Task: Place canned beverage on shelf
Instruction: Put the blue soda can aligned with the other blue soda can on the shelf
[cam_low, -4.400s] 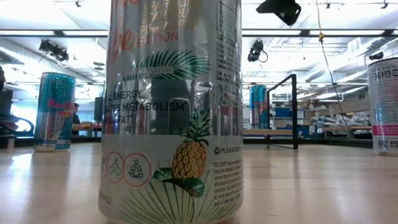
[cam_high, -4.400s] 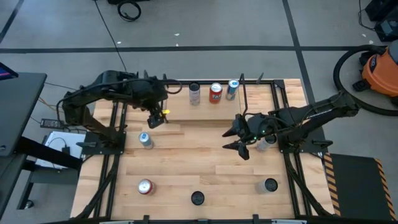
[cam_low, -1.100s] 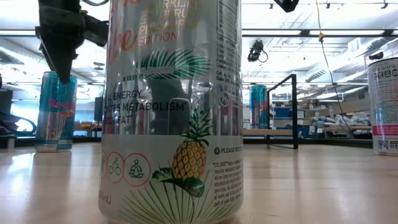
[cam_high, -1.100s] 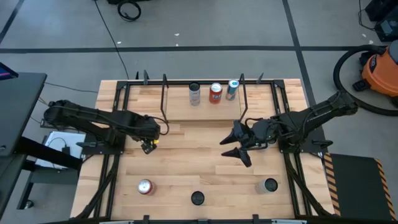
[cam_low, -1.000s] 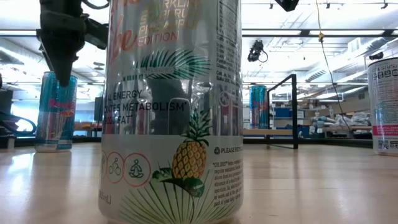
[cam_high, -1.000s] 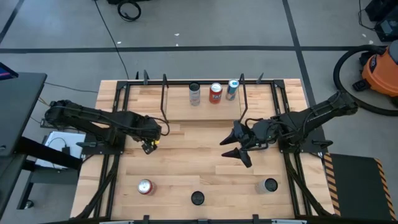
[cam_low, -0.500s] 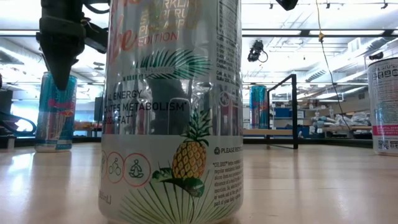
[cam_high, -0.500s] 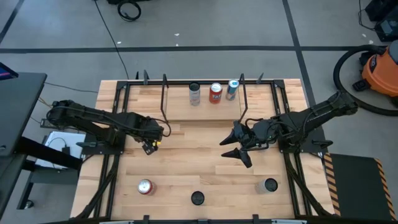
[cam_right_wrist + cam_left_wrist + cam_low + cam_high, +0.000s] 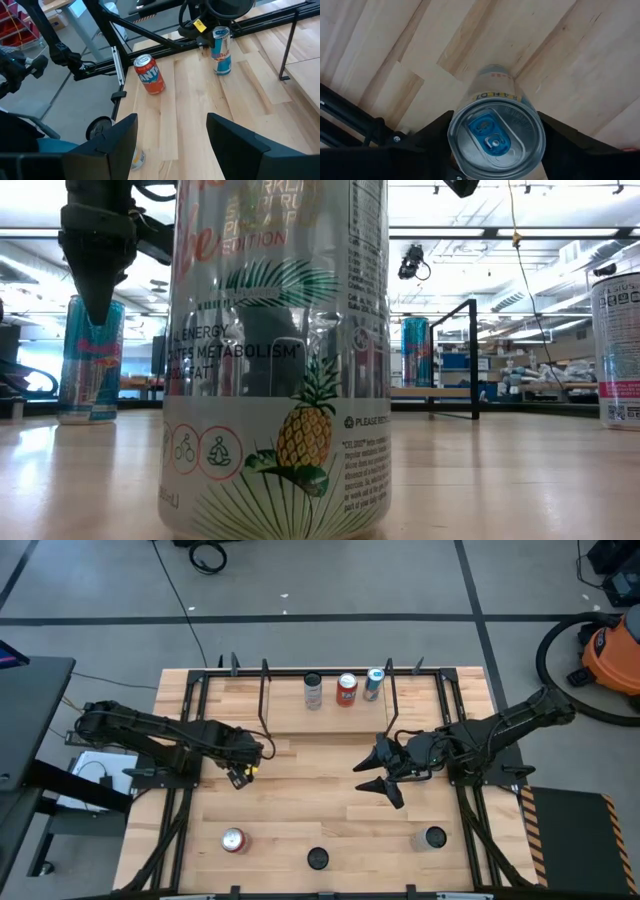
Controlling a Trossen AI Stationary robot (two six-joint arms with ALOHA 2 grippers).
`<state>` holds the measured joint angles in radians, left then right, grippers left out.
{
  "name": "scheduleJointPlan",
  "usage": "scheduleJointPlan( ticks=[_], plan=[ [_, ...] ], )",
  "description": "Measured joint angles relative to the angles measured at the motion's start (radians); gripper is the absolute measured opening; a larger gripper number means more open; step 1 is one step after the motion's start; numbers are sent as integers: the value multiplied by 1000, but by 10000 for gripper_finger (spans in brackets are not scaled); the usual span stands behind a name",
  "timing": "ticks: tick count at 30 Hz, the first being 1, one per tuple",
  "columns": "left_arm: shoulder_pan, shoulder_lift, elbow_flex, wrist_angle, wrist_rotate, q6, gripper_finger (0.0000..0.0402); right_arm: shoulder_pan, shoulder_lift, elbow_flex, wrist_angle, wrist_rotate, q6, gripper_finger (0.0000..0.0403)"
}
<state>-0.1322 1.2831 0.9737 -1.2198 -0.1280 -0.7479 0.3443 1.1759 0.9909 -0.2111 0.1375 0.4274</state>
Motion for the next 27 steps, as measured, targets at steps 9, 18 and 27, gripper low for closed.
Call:
scheduleJointPlan(
  ticks=[9,18,27],
  plan=[
    [-1,-16,32,-22,6,33,240,0,0,0,0,1,-17,247],
    [8,-16,227,-26,3,117,240,-7,0,-1,10,28,-115,247],
    [64,-11,436,-24,-27,208,241,-62,13,-1,55,15,-116,247]
  ],
)
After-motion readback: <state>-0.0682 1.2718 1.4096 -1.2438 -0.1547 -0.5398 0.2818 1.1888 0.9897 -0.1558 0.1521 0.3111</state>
